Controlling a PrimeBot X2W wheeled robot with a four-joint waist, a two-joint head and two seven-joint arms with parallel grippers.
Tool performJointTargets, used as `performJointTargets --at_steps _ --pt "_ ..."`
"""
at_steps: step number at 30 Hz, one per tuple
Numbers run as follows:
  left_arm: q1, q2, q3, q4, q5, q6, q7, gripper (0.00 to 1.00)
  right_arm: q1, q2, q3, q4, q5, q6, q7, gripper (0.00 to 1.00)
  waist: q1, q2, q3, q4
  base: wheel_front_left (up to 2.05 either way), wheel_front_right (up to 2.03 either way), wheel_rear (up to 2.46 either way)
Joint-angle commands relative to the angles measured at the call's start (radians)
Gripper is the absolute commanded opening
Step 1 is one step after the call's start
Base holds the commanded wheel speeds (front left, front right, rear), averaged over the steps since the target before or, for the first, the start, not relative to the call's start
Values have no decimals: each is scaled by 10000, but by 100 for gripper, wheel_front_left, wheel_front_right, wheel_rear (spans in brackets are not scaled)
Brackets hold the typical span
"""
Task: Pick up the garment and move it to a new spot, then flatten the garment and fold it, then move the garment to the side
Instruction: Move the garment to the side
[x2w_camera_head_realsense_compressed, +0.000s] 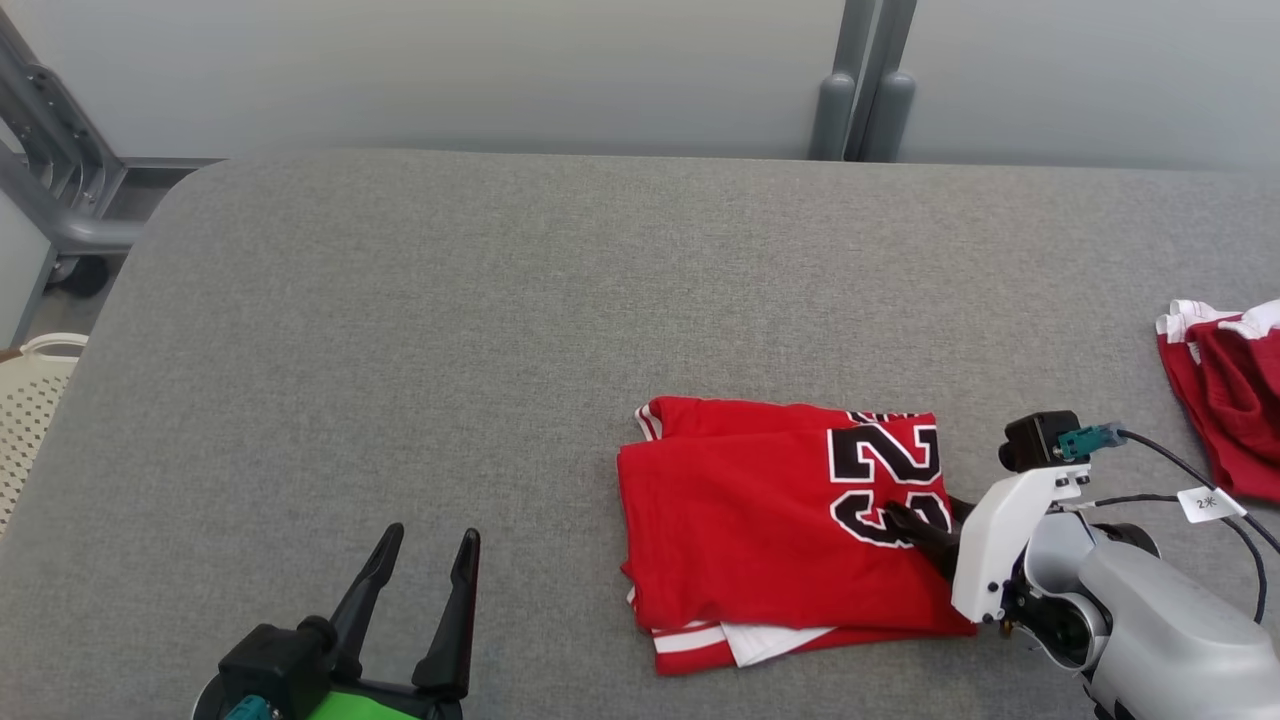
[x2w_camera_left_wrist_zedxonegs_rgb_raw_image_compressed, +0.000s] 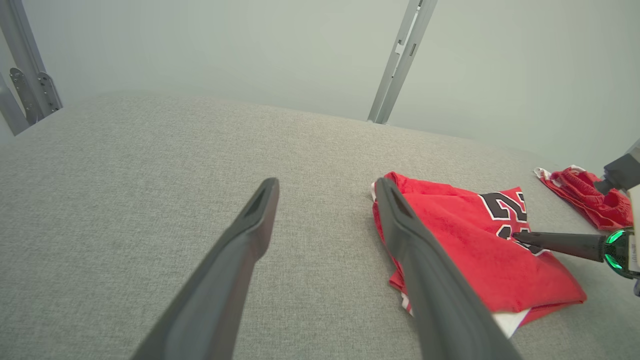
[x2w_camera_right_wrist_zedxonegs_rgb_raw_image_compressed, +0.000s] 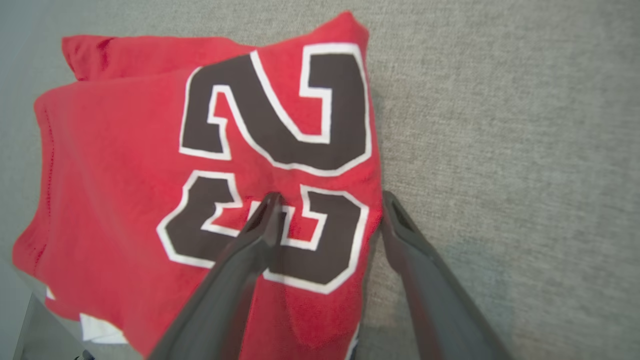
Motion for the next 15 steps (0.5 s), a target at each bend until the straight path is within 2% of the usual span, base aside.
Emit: performJointTargets --at_steps 1,2,6,15 --pt "-153 18 33 28 -44 20 -14 100 -18 49 11 58 60 -1 38 67 0 0 30 77 0 0 0" --pt "-146 18 34 37 -53 13 -21 100 -9 72 22 60 124 -1 59 43 0 0 27 96 0 0 0" --pt "-96 24 62 56 -73 27 -49 100 -64 53 88 -81 373 -1 54 0 0 0 -1 88 0 0 0" --pt "-28 61 8 28 -71 2 -54 100 -290 -227 132 -428 865 -1 -95 0 0 0 -64 -306 0 0 0"
